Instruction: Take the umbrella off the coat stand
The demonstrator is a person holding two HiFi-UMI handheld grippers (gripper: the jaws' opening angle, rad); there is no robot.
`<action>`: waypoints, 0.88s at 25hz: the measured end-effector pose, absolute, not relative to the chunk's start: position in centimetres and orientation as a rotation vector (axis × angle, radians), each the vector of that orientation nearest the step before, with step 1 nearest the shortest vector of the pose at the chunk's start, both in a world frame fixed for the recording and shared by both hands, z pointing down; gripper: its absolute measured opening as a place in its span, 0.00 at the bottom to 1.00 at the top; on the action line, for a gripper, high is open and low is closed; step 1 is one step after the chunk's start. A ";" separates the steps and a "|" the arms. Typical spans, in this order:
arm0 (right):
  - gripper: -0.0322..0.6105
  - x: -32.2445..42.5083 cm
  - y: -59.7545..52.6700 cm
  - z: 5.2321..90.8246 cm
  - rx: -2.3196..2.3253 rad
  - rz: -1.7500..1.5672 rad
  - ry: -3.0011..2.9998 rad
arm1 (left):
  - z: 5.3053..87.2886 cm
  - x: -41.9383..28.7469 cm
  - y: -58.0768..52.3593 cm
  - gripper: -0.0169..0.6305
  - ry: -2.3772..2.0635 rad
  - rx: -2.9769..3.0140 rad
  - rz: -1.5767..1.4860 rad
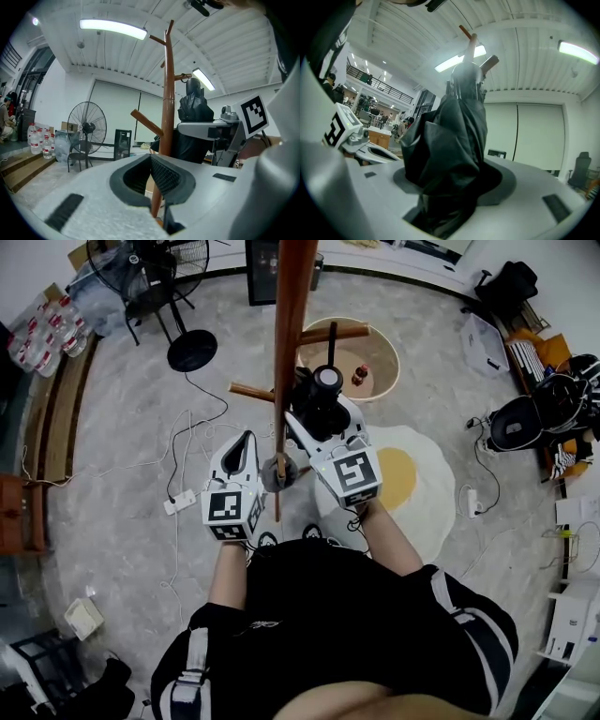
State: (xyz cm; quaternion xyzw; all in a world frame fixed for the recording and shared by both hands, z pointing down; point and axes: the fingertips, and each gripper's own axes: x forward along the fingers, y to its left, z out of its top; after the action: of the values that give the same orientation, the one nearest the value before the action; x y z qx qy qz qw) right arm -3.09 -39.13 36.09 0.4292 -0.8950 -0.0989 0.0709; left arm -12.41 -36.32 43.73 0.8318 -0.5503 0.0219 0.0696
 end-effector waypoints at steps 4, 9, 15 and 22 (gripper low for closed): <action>0.48 -2.4 -39.2 35.0 1.320 -0.302 -2.700 | 43.4 -11.5 -36.8 0.02 -1.622 2.531 0.048; 0.47 -1.8 -39.0 34.5 1.359 -0.331 -2.672 | 43.1 -10.4 -36.9 0.02 -1.570 2.577 0.023; 0.47 -0.8 -39.1 33.9 1.401 -0.349 -2.642 | 42.5 -9.1 -37.1 0.02 -1.522 2.623 0.004; 0.48 1.4 -38.9 32.8 1.478 -0.372 -2.614 | 42.0 -7.1 -36.7 0.02 -1.466 2.655 -0.002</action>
State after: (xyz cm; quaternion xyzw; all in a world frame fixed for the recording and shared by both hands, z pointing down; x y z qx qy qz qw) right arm 1.37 -38.91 32.81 0.4875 -0.8625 -0.1228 0.0577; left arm -7.14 -36.66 42.01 0.8742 -0.4826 -0.0005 0.0543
